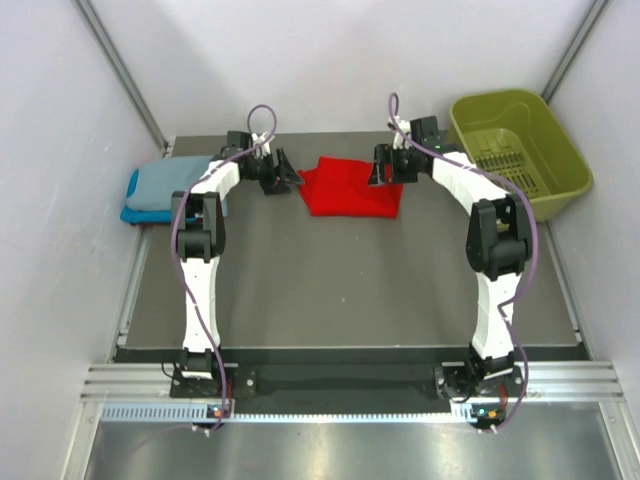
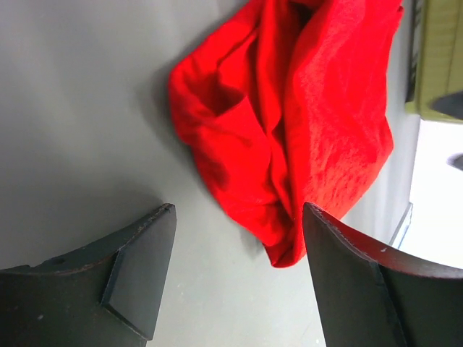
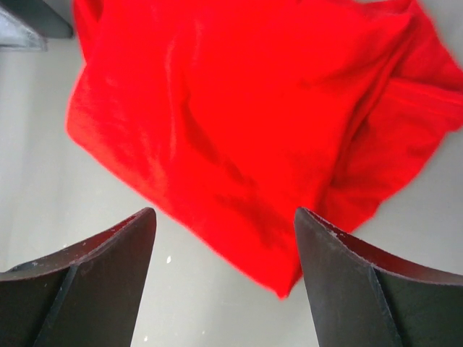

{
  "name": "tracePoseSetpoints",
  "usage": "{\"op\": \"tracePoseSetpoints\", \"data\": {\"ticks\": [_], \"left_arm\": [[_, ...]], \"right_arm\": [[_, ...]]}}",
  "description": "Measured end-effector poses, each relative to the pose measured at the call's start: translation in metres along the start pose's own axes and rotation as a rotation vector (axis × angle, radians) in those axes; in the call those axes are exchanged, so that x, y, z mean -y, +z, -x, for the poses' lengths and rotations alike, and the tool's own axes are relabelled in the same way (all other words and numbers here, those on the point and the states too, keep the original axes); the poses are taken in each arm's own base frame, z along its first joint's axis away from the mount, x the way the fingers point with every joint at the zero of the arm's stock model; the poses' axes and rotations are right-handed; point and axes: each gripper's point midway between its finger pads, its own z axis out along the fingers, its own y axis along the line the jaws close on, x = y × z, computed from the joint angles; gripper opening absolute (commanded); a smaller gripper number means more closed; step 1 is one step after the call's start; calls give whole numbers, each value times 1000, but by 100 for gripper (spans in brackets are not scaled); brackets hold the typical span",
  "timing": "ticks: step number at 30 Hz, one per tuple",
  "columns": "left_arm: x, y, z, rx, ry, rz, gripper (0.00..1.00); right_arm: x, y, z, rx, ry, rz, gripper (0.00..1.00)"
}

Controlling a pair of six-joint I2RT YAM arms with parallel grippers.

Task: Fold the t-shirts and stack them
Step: Neatly place the folded tshirt to the corner

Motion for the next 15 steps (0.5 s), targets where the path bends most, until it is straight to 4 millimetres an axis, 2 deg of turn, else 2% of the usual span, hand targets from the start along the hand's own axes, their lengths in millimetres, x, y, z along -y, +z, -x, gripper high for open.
{"op": "tracePoseSetpoints", "data": {"ticks": [2, 8, 15], "left_arm": [[2, 2, 0, -2, 5, -16, 76], [6, 14, 3, -8, 32, -52, 75], [28, 40, -6, -40, 88, -99, 74]], "right_arm": [[4, 13, -7, -23, 17, 11, 78], [22, 49, -45, -123, 73, 10, 78], [25, 53, -43, -116, 78, 16, 78]]}}
